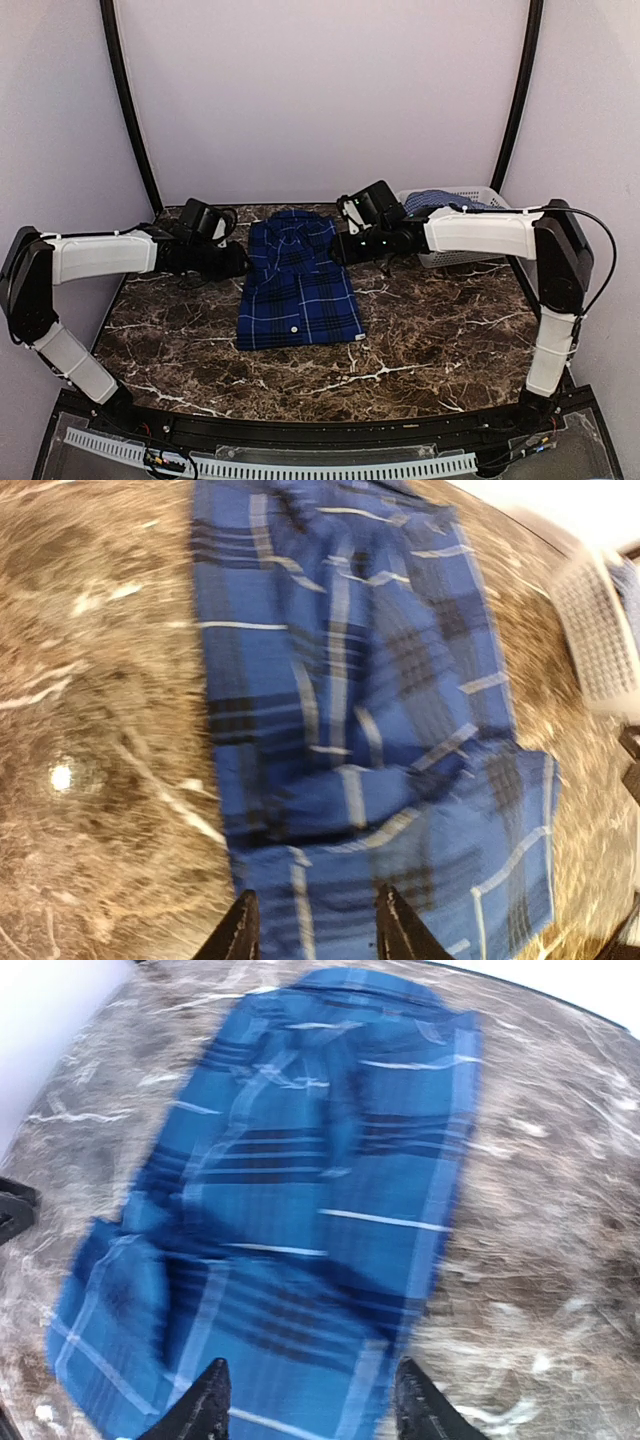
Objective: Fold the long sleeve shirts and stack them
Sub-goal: Smooth out the 2/3-rectangle-folded shirt at the center of the board.
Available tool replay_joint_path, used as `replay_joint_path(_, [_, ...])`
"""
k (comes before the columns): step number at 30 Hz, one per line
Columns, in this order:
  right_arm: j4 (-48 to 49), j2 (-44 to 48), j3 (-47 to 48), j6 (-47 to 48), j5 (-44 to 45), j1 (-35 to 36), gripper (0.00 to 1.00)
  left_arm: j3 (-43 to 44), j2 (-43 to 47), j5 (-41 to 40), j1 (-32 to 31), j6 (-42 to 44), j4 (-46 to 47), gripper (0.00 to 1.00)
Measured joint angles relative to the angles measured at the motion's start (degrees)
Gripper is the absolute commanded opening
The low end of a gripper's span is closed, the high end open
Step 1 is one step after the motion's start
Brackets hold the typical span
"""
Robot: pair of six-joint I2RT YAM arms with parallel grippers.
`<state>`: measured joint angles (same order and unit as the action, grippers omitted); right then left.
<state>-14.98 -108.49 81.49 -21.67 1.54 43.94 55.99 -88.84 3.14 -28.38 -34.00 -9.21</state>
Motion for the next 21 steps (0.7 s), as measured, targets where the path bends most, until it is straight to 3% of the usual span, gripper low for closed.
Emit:
replay_joint_path(7, [0.37, -3.50, 3.76, -0.94, -3.17, 6.10, 0.37, -0.98, -0.17, 6.36, -5.88, -2.99, 2.21, 0.18])
replay_joint_path(12, [0.04, -9.27, 6.95, -1.42, -4.76, 5.95, 0.37, 1.79, -8.76, 8.33, -6.08, -3.28, 3.91, 0.17])
replay_joint_path(21, [-0.22, -15.26, 9.99, -2.43, -6.75, 2.58, 0.38, 14.25, -22.27, 8.17, -5.05, -2.45, 4.42, 0.16])
